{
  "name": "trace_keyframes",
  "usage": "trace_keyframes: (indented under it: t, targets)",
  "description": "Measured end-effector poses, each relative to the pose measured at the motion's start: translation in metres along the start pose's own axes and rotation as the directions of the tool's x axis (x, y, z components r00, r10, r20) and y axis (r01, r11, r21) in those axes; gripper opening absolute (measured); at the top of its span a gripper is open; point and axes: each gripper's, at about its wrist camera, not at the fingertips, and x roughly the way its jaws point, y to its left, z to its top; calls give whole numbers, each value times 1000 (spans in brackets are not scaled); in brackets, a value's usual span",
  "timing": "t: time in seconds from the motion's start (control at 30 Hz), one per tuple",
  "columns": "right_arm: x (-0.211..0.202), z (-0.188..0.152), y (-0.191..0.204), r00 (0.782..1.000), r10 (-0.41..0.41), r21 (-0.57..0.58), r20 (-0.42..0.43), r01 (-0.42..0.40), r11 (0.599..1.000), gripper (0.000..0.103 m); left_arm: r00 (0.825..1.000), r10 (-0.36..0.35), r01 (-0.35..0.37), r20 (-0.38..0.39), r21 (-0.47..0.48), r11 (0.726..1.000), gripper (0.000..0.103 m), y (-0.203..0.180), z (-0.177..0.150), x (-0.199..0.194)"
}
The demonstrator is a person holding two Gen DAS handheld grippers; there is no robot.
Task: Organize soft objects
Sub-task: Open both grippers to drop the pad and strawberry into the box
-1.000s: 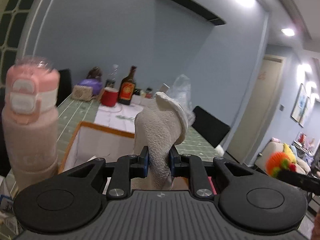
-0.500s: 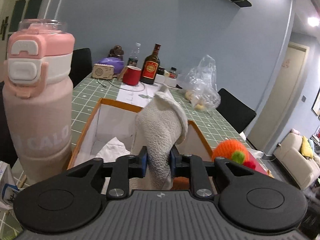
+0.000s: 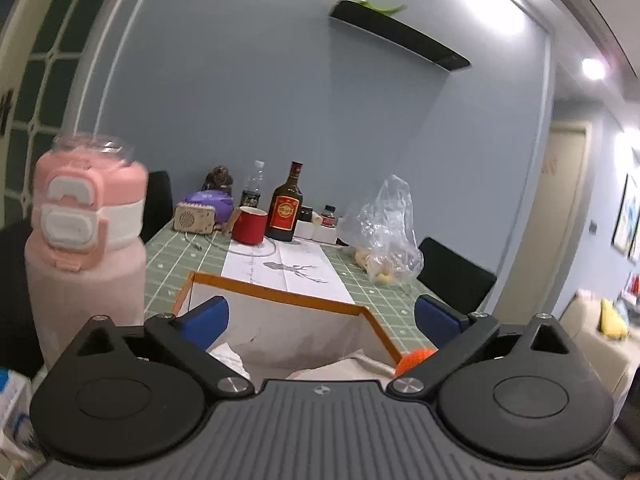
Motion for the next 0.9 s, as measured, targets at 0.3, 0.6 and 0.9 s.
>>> trace_keyframes:
  t: [0.3,0.6,0.9]
  targets:
    - [1,-1,3,996,49,-18,-79,-50,999,46,999,-37,37,14,-47,998,103,11,2,4]
    - [-23,12,-10,993,112,52,32,-114,992,82,999,-37,37,7,13,999,92,0,-2,6]
    - [-38,23,-13,989,93,81,115,-103,991,89,993,-116,116,0,26,993,91,-11,-7,1]
